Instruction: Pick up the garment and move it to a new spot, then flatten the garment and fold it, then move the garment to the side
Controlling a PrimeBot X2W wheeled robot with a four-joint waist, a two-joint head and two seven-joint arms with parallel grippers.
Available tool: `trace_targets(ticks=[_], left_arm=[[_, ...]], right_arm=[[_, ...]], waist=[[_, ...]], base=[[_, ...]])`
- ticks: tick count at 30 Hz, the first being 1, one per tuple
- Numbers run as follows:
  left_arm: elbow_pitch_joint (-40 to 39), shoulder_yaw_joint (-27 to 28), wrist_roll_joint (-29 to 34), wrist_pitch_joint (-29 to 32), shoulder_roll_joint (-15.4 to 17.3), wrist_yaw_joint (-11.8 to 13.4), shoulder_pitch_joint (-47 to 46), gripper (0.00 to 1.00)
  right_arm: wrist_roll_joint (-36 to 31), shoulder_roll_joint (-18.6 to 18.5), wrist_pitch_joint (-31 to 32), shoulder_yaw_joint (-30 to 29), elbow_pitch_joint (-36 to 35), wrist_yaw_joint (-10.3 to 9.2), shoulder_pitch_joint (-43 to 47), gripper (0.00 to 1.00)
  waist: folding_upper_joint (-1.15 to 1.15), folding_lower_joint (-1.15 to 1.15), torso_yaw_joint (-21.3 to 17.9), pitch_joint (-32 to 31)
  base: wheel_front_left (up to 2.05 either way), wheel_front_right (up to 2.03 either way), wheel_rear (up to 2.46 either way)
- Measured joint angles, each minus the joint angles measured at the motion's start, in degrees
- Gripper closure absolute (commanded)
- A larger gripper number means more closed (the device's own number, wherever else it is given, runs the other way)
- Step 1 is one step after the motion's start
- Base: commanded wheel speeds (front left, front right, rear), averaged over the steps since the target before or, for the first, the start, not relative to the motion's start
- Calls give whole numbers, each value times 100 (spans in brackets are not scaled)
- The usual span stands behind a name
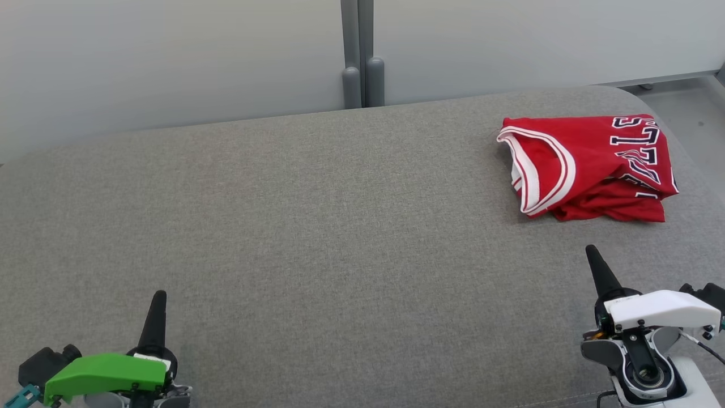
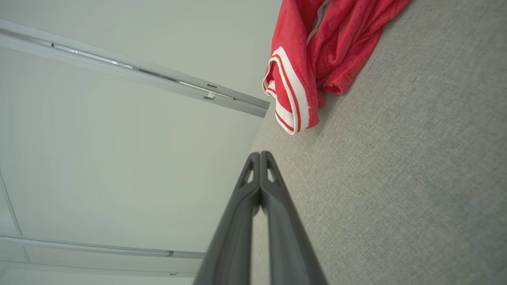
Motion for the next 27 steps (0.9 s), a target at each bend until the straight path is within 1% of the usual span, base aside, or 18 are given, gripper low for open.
trace_targets(ticks=[27], left_arm=[[326,250,-1798,453,18,-375,-322,100]], right_arm=[[1817,124,513,-747,-2,369,-79,100]], waist=[[0,0,42,54]], base=[[0,0,0]])
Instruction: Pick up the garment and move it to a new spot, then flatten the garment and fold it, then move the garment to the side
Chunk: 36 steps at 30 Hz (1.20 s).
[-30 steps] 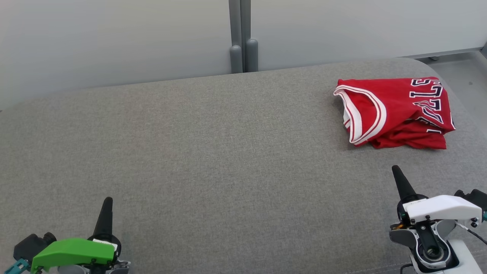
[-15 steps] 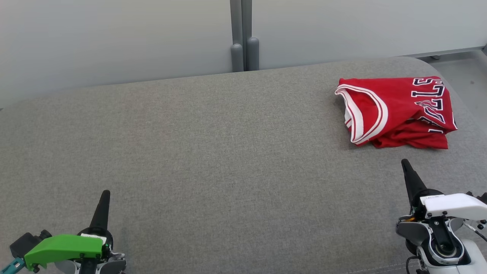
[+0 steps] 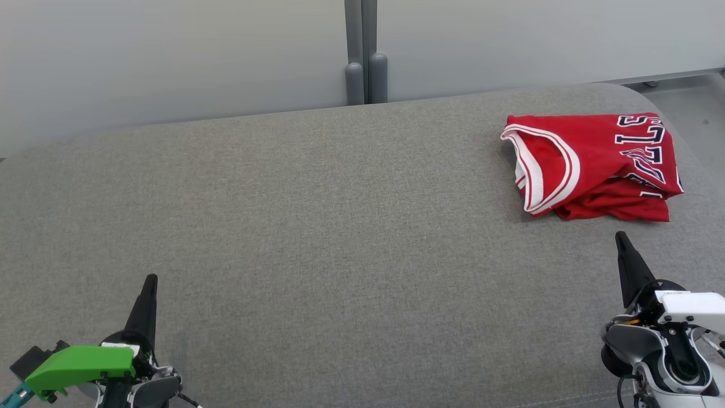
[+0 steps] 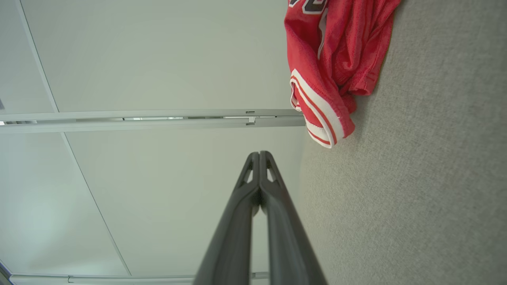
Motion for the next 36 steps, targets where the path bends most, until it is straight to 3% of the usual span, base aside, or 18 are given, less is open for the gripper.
trace_targets(ticks=[4,36], left_arm=[[42,25,-279,80,3,-70,-54,100],[127,36,-280,90,3,-103,-105,100]], right_arm=[[257,21,87,-101,0,36,-4,100],[257,27,88,-126,1,80,-7,100]], waist=[[0,0,5,7],[0,0,6,5]], base=[[0,0,0],[0,0,0]])
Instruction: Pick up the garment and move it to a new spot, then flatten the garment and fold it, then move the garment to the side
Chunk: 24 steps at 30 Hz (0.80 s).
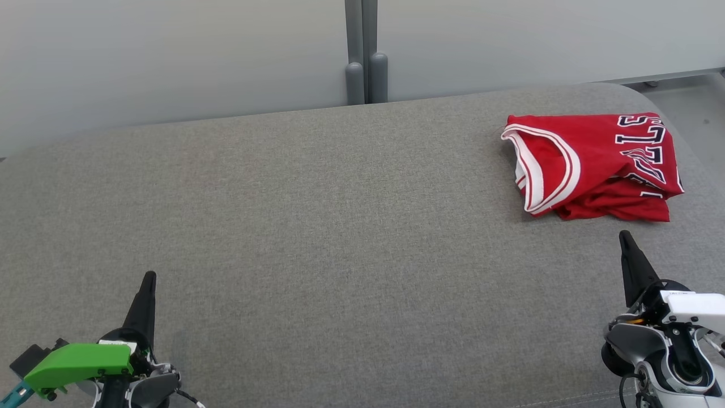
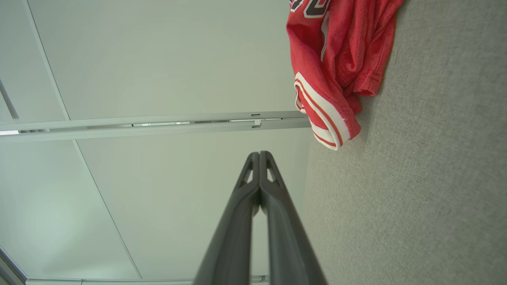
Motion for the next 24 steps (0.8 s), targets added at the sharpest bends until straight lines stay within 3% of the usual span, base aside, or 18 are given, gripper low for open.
trace_targets(ticks=[24], left_arm=[[12,14,0,1,0,0,-2,100]], right_arm=[[0,5,0,-9,-2,2,-1,100]], waist=[[0,0,0,0]], base=[[0,0,0]])
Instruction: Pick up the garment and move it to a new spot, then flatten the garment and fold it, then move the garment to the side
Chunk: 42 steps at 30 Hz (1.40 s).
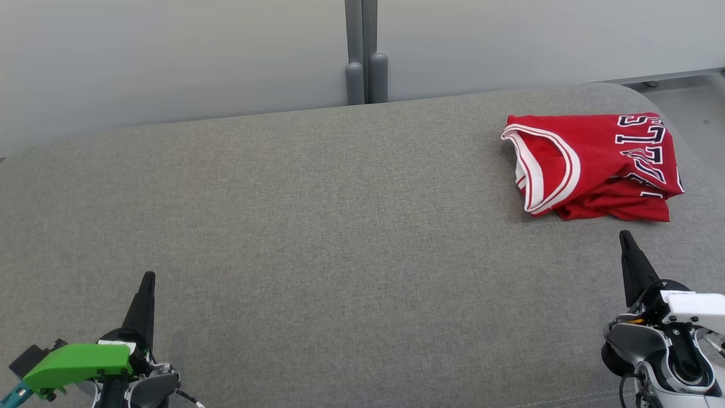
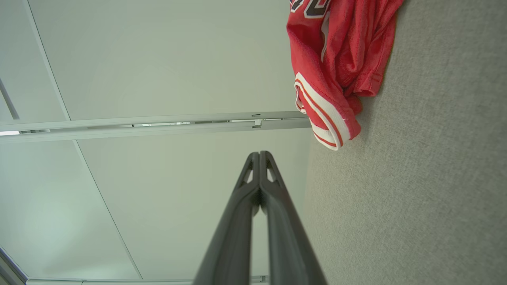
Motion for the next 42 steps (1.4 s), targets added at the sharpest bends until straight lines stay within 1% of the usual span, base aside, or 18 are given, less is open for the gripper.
trace_targets(ticks=[42], left_arm=[[13,16,0,7,0,-11,-3,100]], right_arm=[[0,18,1,-9,-18,0,-1,100]], waist=[[0,0,1,0]], base=[[0,0,0]])
